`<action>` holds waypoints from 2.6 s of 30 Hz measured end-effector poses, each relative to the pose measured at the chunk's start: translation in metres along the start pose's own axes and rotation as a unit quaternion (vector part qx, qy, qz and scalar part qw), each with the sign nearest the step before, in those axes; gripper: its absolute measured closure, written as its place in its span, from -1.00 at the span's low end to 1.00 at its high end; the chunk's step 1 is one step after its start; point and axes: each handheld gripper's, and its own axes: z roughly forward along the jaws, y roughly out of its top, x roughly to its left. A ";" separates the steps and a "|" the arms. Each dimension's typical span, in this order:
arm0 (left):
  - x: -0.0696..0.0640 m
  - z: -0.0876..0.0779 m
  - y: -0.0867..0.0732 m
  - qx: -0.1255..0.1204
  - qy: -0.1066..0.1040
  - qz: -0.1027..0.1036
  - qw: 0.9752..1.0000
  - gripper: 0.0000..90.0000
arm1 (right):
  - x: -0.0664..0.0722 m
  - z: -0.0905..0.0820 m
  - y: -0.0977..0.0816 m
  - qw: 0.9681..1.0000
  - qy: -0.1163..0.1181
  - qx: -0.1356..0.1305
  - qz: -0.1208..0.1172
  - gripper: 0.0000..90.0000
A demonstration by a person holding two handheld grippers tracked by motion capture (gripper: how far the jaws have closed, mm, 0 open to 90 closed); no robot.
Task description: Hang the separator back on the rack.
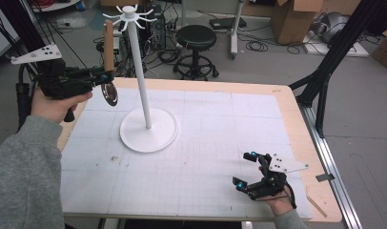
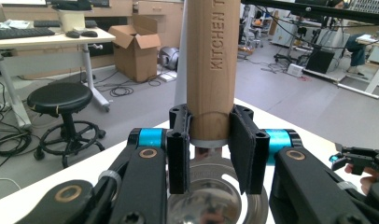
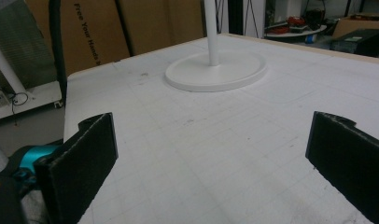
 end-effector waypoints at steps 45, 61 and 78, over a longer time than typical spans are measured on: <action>-0.023 0.002 -0.081 -0.043 -0.022 0.051 0.998 -0.81 | 0.001 0.006 0.000 1.000 0.005 0.009 -0.002 -0.97; -0.032 -0.002 -0.134 -0.063 -0.007 0.047 0.997 -0.84 | 0.000 0.008 0.000 1.000 0.001 0.004 -0.004 -0.97; -0.044 -0.001 -0.178 -0.044 0.000 0.043 0.998 -0.85 | -0.003 0.004 0.000 1.000 -0.014 -0.002 -0.003 -0.97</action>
